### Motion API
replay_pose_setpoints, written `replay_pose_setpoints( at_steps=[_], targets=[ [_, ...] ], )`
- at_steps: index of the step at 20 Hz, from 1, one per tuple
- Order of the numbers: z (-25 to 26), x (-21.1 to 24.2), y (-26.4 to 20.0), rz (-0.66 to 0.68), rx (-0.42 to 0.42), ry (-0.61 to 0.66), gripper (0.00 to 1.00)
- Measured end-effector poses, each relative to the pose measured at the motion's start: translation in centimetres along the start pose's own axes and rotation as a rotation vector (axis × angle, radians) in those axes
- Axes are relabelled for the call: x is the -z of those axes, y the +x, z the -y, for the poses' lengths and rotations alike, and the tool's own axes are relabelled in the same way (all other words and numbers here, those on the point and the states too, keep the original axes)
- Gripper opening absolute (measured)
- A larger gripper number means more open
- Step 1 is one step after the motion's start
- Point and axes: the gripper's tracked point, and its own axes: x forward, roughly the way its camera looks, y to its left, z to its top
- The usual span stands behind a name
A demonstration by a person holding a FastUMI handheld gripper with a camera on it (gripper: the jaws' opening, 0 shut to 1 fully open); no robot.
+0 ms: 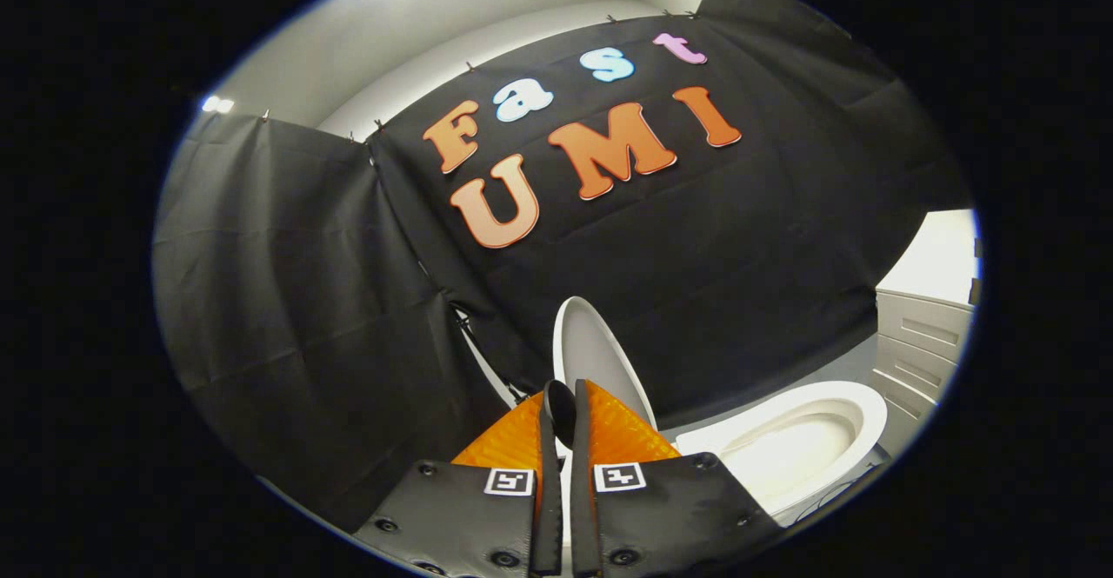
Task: Open the toilet lid.
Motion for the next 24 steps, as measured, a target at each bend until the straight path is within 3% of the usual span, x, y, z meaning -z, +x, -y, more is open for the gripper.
replay_pose_setpoints(
  at_steps=[6, 15, 20, 24],
  targets=[
    [-2.9, 2.0, 0.9, -0.048, -0.055, 0.02, 0.12],
    [-7.6, 6.1, 1.8, -0.105, -0.113, -0.096, 0.12],
    [-5.7, 4.6, 1.4, -0.069, -0.041, -0.215, 0.12],
    [-3.0, 2.7, 0.6, -0.046, 0.012, -0.162, 0.12]
  ],
)
